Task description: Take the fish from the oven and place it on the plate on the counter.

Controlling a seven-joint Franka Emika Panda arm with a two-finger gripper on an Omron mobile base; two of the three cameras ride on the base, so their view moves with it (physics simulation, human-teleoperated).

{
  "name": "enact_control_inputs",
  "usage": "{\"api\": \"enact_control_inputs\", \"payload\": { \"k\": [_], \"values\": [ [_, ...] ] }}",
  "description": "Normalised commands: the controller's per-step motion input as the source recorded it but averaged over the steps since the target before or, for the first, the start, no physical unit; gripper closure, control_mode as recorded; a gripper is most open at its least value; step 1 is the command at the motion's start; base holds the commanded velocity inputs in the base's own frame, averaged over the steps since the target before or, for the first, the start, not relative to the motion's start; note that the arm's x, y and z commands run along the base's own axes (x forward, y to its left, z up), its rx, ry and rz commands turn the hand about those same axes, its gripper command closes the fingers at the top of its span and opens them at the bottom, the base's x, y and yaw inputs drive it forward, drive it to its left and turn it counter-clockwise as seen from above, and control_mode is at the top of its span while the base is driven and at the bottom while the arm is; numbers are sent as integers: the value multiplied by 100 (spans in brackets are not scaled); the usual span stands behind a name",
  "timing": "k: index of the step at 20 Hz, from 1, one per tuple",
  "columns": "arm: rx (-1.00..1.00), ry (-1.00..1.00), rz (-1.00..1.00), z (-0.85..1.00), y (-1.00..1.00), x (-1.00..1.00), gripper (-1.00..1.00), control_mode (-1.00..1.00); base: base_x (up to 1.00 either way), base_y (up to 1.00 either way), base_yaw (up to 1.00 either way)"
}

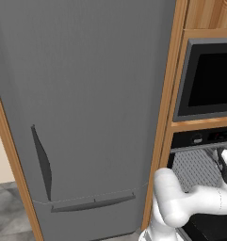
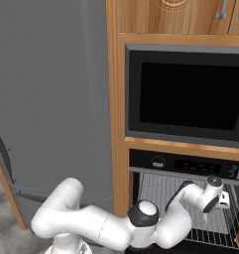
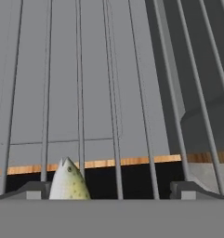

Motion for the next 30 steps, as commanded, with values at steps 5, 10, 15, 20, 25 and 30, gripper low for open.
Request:
{"api": "enact_control_inputs", "payload": {
  "k": [5,10,15,20,25,30],
  "values": [
    [0,-6,0,-35,0,-14,-100,-100,0,0,0],
    [0,-11,0,-34,1,-10,-100,-100,0,0,0],
    [1,-13,0,-33,4,-23,-100,-100,0,0,0],
    [1,-5,0,-10,11,-25,-100,-100,0,0,0],
    [0,1,0,-12,17,-13,-100,-100,0,0,0],
    [0,5,0,-19,20,-27,-100,-100,0,0,0]
  ]
}}
